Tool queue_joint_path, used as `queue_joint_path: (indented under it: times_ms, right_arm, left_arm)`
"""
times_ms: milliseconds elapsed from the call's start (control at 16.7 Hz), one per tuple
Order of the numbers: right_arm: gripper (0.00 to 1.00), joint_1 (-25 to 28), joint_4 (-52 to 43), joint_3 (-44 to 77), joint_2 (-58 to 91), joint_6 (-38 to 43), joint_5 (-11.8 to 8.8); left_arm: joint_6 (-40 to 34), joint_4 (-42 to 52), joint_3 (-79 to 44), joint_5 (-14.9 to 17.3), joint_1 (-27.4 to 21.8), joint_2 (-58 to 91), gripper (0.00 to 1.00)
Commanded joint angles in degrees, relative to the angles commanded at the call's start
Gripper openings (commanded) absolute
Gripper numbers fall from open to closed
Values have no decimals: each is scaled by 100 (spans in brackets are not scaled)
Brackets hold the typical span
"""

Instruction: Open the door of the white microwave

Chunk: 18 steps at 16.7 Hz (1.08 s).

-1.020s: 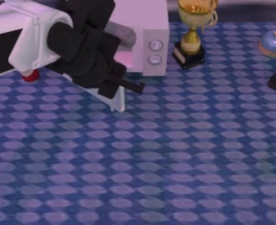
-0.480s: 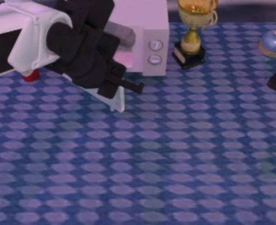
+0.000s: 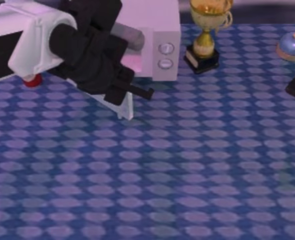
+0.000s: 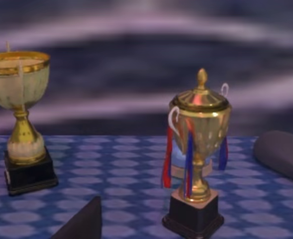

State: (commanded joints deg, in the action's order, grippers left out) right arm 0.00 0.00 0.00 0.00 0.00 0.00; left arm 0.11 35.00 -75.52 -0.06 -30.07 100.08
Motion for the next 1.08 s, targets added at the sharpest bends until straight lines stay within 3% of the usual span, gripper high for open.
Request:
queue_joint_path:
  times_ms: [360,780,1080]
  right_arm:
    - [100,0,0,0,0,0,0]
    - [100,0,0,0,0,0,0]
    - [100,0,0,0,0,0,0]
  left_arm:
    - [67,-18,46,81,7,-38,0]
    - [862,-11,440,502,305,-382,0]
    - [868,-13,441,506,308,-388,0]
